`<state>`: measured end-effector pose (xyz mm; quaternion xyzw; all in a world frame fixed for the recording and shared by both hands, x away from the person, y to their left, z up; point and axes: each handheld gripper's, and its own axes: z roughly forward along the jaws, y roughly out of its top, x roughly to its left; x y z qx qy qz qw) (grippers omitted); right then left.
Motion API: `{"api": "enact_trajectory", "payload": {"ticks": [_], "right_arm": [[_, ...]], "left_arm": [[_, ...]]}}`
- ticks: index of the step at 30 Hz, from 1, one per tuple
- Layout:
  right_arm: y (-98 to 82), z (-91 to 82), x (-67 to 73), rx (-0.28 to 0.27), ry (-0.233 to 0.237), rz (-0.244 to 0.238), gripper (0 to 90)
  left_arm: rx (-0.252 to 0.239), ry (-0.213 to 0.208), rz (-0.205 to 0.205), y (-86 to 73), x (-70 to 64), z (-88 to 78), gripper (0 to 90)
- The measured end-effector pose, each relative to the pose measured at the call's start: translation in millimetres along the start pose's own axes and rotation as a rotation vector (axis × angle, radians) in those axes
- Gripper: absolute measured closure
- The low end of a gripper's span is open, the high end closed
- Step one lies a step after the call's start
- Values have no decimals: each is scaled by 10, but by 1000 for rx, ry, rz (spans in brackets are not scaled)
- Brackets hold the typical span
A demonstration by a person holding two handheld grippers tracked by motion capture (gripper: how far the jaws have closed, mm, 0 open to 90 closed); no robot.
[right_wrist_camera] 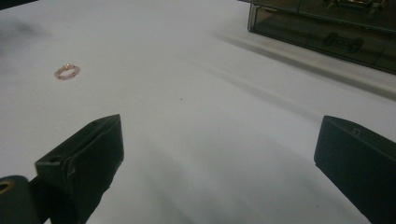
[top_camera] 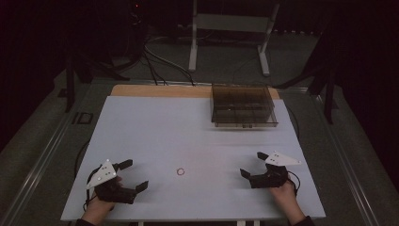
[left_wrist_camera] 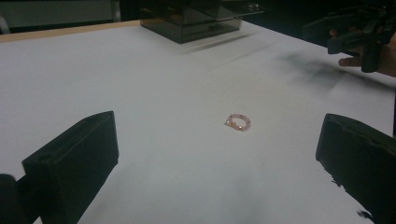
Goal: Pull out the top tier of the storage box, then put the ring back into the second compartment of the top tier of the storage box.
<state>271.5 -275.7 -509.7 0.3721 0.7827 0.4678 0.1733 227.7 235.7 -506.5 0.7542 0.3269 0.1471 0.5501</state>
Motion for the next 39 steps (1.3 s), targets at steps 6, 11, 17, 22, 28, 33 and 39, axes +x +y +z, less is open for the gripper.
{"api": "enact_trajectory", "payload": {"ticks": [6, 11, 17, 22, 28, 33, 39], "right_arm": [[6, 4, 3, 1, -1, -1, 19], [11, 4, 5, 0, -4, 2, 19], [22, 5, 3, 1, -3, 8, 19], [45, -18, 0, -13, -2, 20, 19], [98, -46, 36, -9, 16, 27, 20], [203, -59, 141, -9, 38, -3, 20], [293, -23, 256, -4, 57, -27, 20]], "left_arm": [[-4, 0, -4, -1, 3, -3, 0], [-3, -2, -3, -1, 2, -4, 0], [2, -6, -1, 1, -1, 2, 0], [3, -6, -2, 2, 0, 15, 0], [4, -6, 1, 10, -2, 26, 0], [1, -7, -1, 9, 0, 13, 0], [1, -8, 3, 11, -3, 6, 0]]}}
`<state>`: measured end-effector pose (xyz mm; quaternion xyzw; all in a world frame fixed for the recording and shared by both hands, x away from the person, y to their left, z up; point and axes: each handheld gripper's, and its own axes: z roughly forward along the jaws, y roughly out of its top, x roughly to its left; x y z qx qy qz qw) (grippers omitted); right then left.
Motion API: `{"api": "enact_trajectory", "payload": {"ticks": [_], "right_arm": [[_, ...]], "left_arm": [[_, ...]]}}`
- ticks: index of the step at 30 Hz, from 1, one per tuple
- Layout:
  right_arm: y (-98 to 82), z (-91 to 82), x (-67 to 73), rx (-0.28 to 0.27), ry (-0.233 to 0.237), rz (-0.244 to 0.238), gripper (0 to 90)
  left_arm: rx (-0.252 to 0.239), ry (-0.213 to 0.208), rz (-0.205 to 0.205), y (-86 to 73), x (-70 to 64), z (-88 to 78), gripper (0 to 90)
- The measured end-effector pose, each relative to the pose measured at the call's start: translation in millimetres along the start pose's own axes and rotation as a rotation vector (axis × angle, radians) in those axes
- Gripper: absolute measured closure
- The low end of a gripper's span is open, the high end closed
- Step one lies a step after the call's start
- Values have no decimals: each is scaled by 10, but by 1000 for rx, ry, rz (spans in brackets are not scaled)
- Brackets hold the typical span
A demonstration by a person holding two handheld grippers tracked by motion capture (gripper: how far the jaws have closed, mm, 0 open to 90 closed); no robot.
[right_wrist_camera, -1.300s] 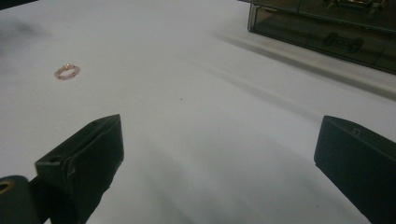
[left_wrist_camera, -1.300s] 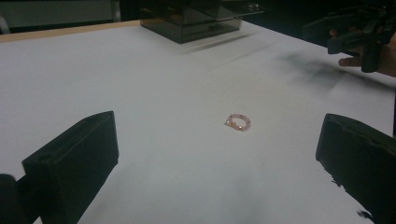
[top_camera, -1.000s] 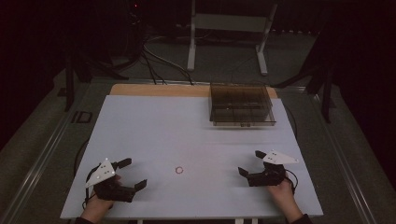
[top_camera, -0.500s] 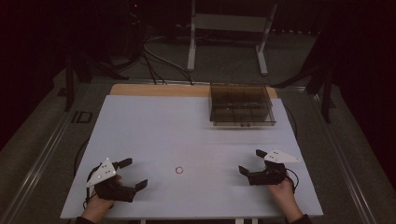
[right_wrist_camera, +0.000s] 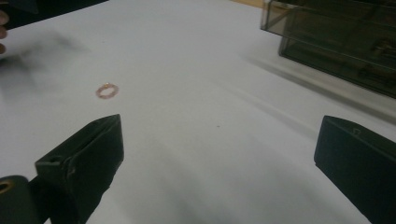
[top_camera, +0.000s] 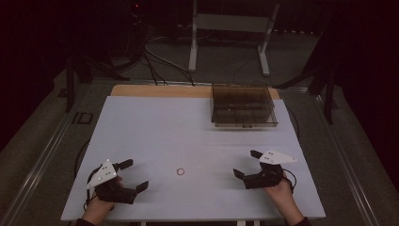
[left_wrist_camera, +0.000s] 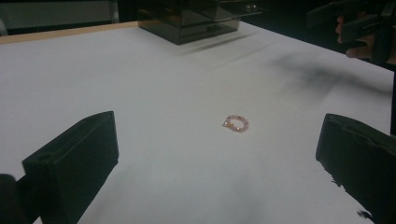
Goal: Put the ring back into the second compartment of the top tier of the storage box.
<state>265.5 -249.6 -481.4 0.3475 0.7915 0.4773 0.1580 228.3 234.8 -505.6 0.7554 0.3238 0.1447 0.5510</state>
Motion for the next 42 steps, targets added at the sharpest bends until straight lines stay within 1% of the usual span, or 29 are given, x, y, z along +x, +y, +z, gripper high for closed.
{"api": "enact_trajectory", "payload": {"ticks": [3, 8, 10, 13, 21, 24, 28, 30, 33, 36, 39, 42], "right_arm": [[33, 36, 14, 11, 5, -12, 20], [112, 82, 20, 9, 19, -13, 20], [153, 112, 36, 13, 22, -24, 20], [211, 157, 60, 10, 36, -30, 20], [344, 284, 144, 12, 71, -51, 20], [370, 336, 188, 14, 84, -56, 20], [392, 413, 237, 20, 101, -65, 20], [405, 446, 260, 23, 108, -69, 20], [430, 494, 291, 35, 110, -79, 20], [450, 520, 306, 34, 116, -80, 20], [489, 575, 339, 40, 124, -83, 20], [519, 633, 374, 44, 140, -91, 20]], "left_arm": [[2, -1, -1, 0, 1, 0, 0], [3, -2, -4, 0, 3, 4, 0], [-3, -2, -7, 3, 3, 1, 0], [2, -3, -5, -1, 3, 4, 0], [-4, -4, -7, 3, 4, 0, 0], [4, -4, -3, -2, 3, 5, 0], [-5, -5, -6, 4, 3, 1, 0], [3, -6, -5, -1, 5, 4, 0], [-6, -7, -7, 5, 2, 0, 0], [2, -7, -3, 1, 1, 2, 0], [-5, -7, -4, 6, -1, 2, 0], [4, -6, -2, 1, 1, 7, 0]]}}
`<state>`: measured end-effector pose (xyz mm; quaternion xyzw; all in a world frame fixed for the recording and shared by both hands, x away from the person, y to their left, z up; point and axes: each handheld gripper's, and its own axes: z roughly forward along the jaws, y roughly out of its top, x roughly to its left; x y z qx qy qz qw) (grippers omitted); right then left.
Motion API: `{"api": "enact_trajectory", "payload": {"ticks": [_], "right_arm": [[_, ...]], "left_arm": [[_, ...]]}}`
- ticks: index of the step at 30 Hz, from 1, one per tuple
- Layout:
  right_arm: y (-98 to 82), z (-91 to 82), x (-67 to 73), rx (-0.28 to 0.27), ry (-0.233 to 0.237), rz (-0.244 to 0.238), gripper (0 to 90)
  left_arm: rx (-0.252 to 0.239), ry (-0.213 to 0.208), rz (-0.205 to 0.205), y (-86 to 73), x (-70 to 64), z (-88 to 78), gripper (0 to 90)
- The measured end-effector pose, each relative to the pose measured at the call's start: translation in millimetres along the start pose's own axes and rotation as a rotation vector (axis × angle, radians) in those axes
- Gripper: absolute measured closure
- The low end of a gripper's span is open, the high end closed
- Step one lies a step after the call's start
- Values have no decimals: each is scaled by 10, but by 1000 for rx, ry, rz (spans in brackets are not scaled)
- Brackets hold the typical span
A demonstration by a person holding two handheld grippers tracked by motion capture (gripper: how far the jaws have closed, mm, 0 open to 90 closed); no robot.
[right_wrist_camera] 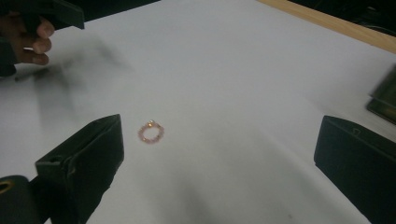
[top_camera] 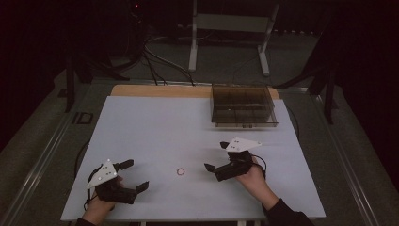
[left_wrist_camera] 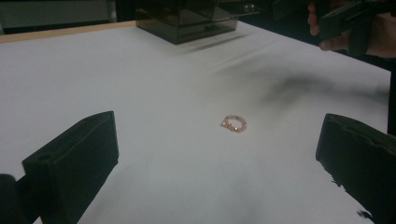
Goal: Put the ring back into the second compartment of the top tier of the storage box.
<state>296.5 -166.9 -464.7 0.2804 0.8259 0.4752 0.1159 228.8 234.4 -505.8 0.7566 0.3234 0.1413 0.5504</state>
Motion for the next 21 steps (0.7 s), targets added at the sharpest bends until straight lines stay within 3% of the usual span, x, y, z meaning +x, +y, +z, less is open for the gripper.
{"api": "enact_trajectory", "payload": {"ticks": [19, 21], "right_arm": [[101, 523, 245, 45, 75, -9, 22], [103, 563, 257, 48, 72, -12, 71]], "left_arm": [[-6, -3, 2, 5, -5, 0, 0], [-2, -4, 3, 2, -4, 2, 0]]}}
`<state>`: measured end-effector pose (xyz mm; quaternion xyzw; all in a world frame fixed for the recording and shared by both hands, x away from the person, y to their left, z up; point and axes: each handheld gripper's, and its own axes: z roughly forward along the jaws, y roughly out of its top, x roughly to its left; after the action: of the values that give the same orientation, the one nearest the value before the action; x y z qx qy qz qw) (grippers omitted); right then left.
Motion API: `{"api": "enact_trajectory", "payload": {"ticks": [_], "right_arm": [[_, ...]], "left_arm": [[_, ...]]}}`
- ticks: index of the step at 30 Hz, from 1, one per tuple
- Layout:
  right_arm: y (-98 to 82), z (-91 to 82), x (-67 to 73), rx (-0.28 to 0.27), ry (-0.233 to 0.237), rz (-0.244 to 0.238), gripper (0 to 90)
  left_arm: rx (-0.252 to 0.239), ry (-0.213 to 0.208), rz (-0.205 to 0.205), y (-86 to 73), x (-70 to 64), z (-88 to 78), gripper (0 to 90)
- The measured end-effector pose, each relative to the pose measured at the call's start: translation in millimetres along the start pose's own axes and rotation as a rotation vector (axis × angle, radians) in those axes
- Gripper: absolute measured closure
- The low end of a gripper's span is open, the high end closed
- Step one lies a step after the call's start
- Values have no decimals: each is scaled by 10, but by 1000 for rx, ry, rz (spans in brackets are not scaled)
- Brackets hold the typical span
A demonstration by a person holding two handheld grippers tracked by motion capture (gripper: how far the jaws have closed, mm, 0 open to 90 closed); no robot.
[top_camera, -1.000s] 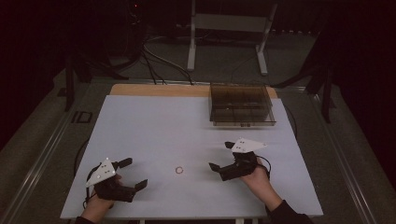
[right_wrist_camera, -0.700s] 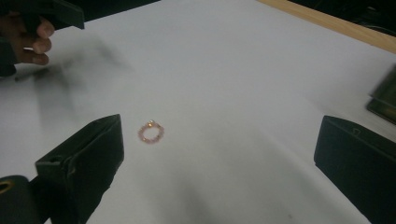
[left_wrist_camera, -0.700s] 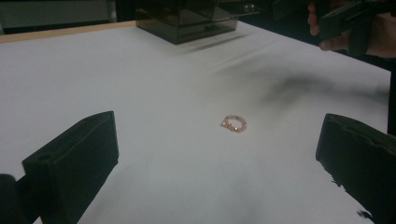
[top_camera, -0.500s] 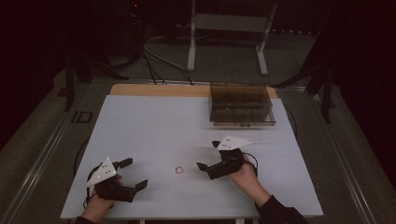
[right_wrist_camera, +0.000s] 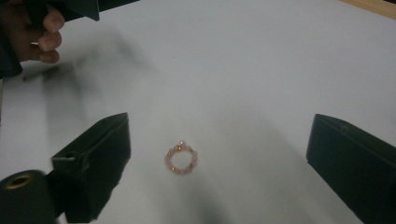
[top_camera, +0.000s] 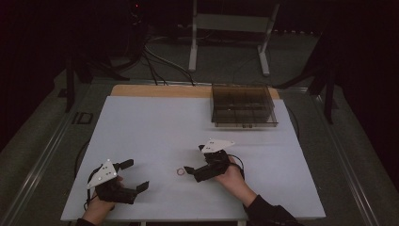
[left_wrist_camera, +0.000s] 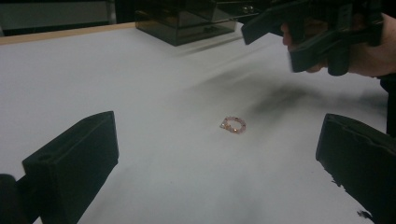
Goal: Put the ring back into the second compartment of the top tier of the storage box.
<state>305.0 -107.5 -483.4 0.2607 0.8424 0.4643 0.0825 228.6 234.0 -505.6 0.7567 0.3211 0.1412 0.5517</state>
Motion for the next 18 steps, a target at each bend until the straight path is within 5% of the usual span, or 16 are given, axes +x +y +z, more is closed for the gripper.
{"api": "enact_trajectory", "payload": {"ticks": [16, 18], "right_arm": [[14, 265, 54, 32, -26, 20, 72], [15, 303, 66, 45, -36, 24, 145]], "left_arm": [[-3, -1, -1, 2, -1, 2, 0], [5, 0, 2, -3, -1, 4, 0]]}}
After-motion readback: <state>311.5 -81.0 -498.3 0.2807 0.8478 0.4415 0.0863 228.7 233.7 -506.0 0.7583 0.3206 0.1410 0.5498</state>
